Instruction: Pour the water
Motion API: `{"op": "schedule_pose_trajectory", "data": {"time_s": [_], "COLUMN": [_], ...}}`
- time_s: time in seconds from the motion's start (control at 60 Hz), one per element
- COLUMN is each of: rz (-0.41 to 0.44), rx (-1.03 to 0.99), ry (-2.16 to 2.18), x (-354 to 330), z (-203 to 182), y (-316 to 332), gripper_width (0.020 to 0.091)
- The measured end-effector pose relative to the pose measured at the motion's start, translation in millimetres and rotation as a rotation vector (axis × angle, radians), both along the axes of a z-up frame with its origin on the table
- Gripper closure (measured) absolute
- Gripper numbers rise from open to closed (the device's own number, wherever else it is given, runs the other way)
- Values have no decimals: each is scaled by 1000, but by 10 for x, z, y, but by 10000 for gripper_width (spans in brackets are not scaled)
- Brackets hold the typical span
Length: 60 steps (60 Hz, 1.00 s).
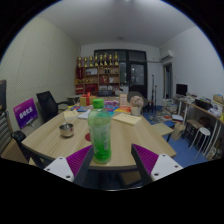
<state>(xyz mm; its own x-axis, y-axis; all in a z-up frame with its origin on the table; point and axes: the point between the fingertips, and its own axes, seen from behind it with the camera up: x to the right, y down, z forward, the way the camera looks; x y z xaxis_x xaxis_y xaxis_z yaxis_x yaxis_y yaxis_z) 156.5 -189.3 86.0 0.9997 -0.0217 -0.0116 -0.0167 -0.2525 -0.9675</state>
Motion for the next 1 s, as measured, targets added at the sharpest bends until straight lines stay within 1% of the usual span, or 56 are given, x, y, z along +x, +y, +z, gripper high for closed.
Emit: {"op": "schedule_pose_trajectory", "data": {"time_s": [0.15, 0.317, 0.35, 0.383, 0.4, 0.517, 0.583, 0.617, 0.65, 0.667, 0.683, 0.767, 0.783, 0.8, 0.817, 0.917, 1.0], "rz": [1, -33, -42, -71, -83, -127, -137, -150, -154, -154, -154, -132, -127, -115, -108, -70, -9], "rx": [35, 108, 110, 105, 107, 161, 154, 146, 136, 128, 120, 67, 54, 47, 44, 37, 7], "ry": [-16, -3, 2, -3, -5, 48, 62, 60, 59, 55, 49, 25, 13, -5, -33, -323, -671], "x": [-282, -418, -419, -362, -342, -318, -301, -289, -295, -293, -295, -376, -388, -364, -375, -426, -569], "z": [-194, -81, -81, -105, -114, -127, -129, -150, -150, -151, -152, -150, -137, -94, -51, 291, 562], "y": [539, 979, 1057, 1110, 1126, 1205, 1178, 1165, 1190, 1194, 1199, 1252, 1261, 1260, 1277, 1399, 1653], "gripper_width": [278, 281, 424, 567, 587, 591, 591, 627, 614, 655, 667, 719, 718, 698, 739, 741, 741]}}
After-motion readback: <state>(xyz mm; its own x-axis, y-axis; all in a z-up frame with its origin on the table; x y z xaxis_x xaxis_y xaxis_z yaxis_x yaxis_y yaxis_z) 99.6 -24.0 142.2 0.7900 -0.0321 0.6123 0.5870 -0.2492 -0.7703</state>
